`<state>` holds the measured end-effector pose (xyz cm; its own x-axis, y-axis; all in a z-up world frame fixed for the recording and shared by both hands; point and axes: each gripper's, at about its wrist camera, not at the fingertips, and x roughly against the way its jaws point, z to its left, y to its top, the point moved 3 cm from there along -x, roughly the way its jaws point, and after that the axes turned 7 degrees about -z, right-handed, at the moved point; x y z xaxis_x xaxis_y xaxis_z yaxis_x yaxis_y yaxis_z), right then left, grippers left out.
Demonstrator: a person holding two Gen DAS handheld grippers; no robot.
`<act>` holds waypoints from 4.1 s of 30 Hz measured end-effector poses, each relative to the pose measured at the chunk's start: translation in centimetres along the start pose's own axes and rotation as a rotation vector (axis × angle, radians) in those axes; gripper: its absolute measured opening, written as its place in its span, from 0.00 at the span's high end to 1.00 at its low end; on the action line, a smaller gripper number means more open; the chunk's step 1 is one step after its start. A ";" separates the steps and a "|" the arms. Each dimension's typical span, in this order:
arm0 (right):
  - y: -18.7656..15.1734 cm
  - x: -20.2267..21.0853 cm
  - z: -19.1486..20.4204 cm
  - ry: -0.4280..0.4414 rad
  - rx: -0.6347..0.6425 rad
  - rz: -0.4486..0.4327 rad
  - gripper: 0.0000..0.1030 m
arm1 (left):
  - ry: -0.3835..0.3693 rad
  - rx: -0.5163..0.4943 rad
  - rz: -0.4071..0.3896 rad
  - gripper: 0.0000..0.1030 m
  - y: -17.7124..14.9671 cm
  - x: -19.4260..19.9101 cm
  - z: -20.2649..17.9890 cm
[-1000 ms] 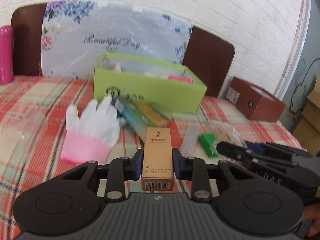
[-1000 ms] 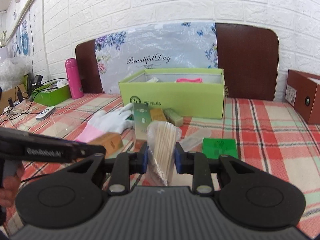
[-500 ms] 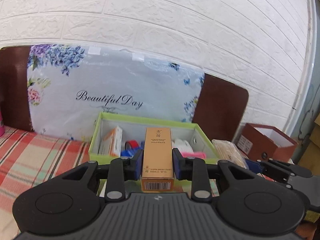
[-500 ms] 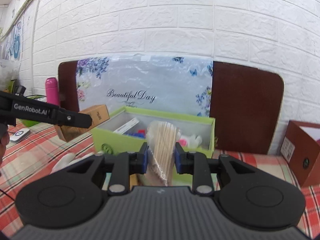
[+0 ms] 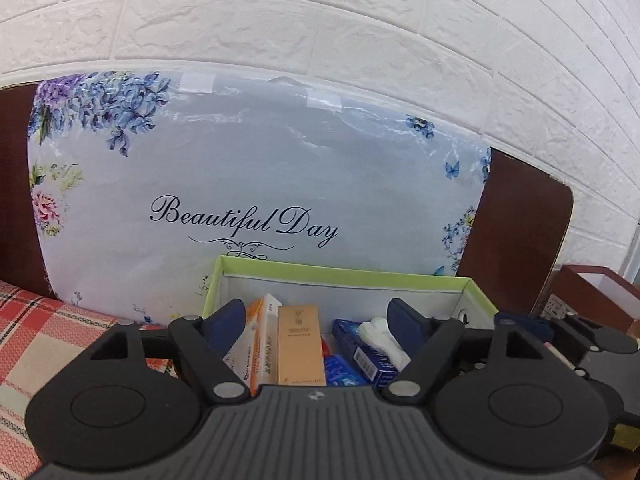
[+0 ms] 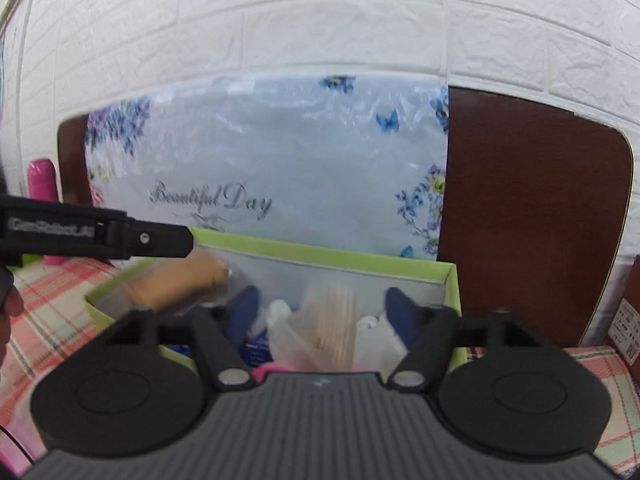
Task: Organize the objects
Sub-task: 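Carry the gold box and toothpick bag into the green box and release, then withdraw both grippers and reach toward the white glove and clear tube, then grasp the white glove with left gripper while right gripper grasps the clear plastic tube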
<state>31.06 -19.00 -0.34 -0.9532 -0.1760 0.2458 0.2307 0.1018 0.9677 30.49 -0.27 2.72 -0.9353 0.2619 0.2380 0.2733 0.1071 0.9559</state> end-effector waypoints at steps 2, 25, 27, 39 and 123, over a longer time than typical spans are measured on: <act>-0.7 0.2 -0.1 -0.011 0.023 -0.004 0.17 | -0.005 -0.002 0.009 0.21 -0.4 0.1 0.3; 1.5 14.9 -0.4 0.019 -0.106 -0.126 0.00 | 0.056 -0.076 0.081 0.17 -1.4 12.2 -4.8; 1.2 16.3 -0.2 0.021 -0.120 -0.131 0.00 | 0.049 -0.071 0.081 0.17 -1.8 13.5 -5.1; -5.6 21.7 1.6 -0.016 -0.147 -0.049 0.00 | 0.049 0.012 0.112 0.17 -8.3 19.4 -4.4; -12.8 21.6 4.0 0.023 -0.120 0.269 0.47 | -0.076 -0.075 0.305 0.70 -13.9 16.7 -2.3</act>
<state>6.72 -20.16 -7.62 -0.8501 -0.1809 0.4945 0.4976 0.0314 0.8669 10.56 0.43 -6.18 -0.7927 0.3423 0.5045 0.5181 -0.0579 0.8533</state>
